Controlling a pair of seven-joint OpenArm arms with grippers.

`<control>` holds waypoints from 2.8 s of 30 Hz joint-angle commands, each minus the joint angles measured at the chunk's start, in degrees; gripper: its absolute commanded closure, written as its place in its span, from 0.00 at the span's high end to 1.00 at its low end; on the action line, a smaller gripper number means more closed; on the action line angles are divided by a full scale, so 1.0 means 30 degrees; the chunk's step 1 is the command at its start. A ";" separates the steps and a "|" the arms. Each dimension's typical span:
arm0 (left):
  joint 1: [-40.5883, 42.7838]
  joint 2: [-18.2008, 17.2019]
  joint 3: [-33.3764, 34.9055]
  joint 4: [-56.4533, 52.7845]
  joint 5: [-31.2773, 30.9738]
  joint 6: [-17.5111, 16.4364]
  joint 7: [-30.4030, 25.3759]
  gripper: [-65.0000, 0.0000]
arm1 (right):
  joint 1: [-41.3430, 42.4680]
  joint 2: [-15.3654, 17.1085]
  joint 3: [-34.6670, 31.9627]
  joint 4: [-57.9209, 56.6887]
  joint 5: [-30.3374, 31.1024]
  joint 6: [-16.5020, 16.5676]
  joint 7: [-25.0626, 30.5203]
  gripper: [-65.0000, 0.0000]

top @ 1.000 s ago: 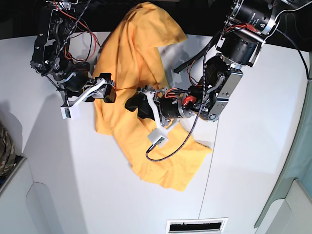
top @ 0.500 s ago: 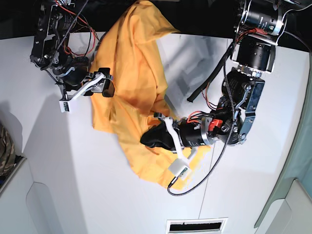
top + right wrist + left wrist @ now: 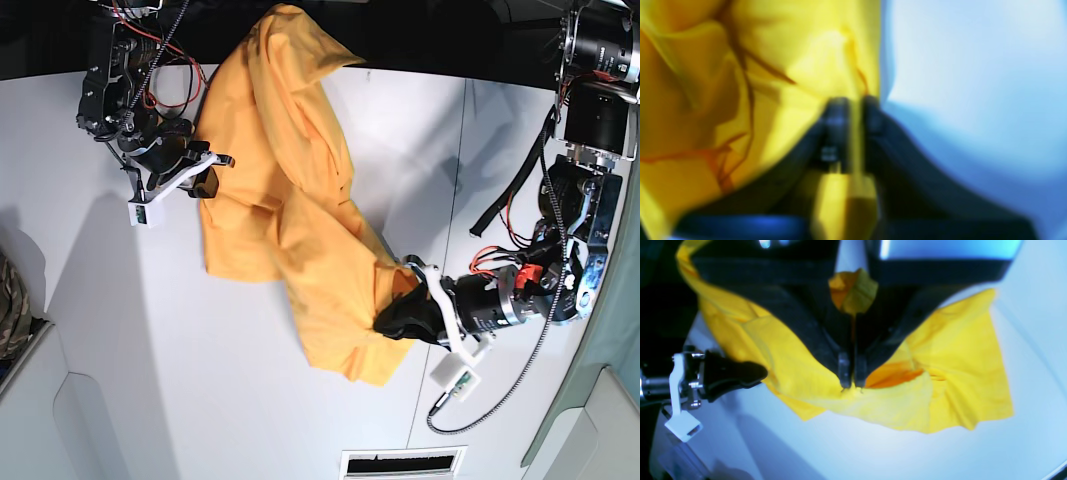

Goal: Layout the t-shirt on the table in an organized manner, then fold the t-shirt properly
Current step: 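Lift and stretch the shirt between both grippers, pulling apart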

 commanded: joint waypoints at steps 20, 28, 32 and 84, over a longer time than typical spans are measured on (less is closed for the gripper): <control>-0.0546 -0.4699 -0.3869 0.0270 0.0160 -0.0117 -0.0153 0.01 | 0.0823 0.2936 0.4058 0.6608 0.0634 -0.0386 -0.0619 0.00; -0.0561 -0.4524 -0.3847 0.0102 0.4022 0.1668 -0.4758 0.41 | 0.1741 0.3832 0.5319 0.6586 0.0488 -0.1377 -0.0707 0.00; -0.0554 -0.3912 -0.3847 -0.1107 0.4590 0.2047 -0.4583 0.45 | 0.1676 0.3861 0.5319 0.6586 0.1209 -0.1676 -0.2040 0.36; 0.4357 -0.4437 -0.4320 -0.0175 -0.1195 -0.1236 -0.1953 0.00 | -0.4656 0.3286 0.6557 0.6135 0.4881 0.1712 -0.2659 0.00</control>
